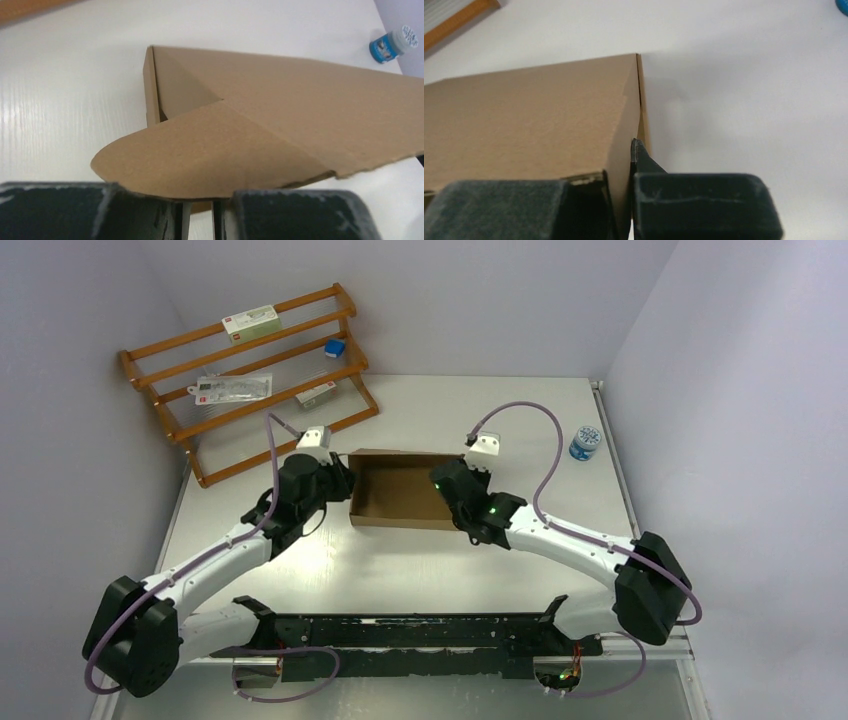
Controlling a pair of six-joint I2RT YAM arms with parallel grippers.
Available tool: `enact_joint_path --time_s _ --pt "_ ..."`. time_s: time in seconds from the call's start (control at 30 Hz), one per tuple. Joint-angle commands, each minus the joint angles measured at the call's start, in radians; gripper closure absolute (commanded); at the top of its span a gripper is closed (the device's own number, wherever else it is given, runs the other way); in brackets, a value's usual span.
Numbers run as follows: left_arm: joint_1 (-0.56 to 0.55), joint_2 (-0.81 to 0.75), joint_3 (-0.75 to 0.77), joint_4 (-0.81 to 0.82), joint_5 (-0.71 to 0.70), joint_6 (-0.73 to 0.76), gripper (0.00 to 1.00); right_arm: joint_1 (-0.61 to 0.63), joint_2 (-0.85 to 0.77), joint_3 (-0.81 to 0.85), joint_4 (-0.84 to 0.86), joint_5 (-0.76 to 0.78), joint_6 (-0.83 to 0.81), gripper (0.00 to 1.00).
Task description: Fold the paper box
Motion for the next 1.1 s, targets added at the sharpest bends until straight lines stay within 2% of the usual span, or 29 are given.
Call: enact_joint_path --time_s 0.0,0.17,0.37,0.53,0.7,0.83,0.93,1.07 --pt "-0.018 -0.047 -0.069 -0.002 0.066 -0.052 0.78 0.011 -0.051 -0.08 0.078 -0.096 -0.005 0.9" --pt "-0.018 -0.105 -0.127 -0.016 0.063 -0.055 0.76 0.011 -0.132 -0.153 0.115 -0.177 -0.041 0.77" --pt "-0.017 -0.174 -0.168 -0.078 0.078 -0.074 0.59 0.011 -0.255 -0.22 0.096 -0.239 -0.069 0.59" --pt "-0.018 -0.324 -0.147 -0.233 0.036 -0.087 0.47 0.011 -0.365 -0.231 0.001 -0.234 -0.083 0.47" --pt "-0.018 -0.474 -0.066 -0.415 -0.036 -0.049 0.31 0.011 -0.481 -0.193 -0.099 -0.282 -0.163 0.37" --pt "-0.018 -0.504 0.056 -0.542 -0.193 0.003 0.13 0.01 -0.575 -0.135 -0.114 -0.293 -0.206 0.31" --pt "-0.018 -0.452 0.157 -0.54 -0.244 0.073 0.1 0.01 -0.583 -0.07 -0.09 -0.271 -0.242 0.13" --pt "-0.018 -0.311 0.3 -0.503 -0.26 0.153 0.1 0.009 -0.466 0.025 -0.064 -0.194 -0.316 0.07"
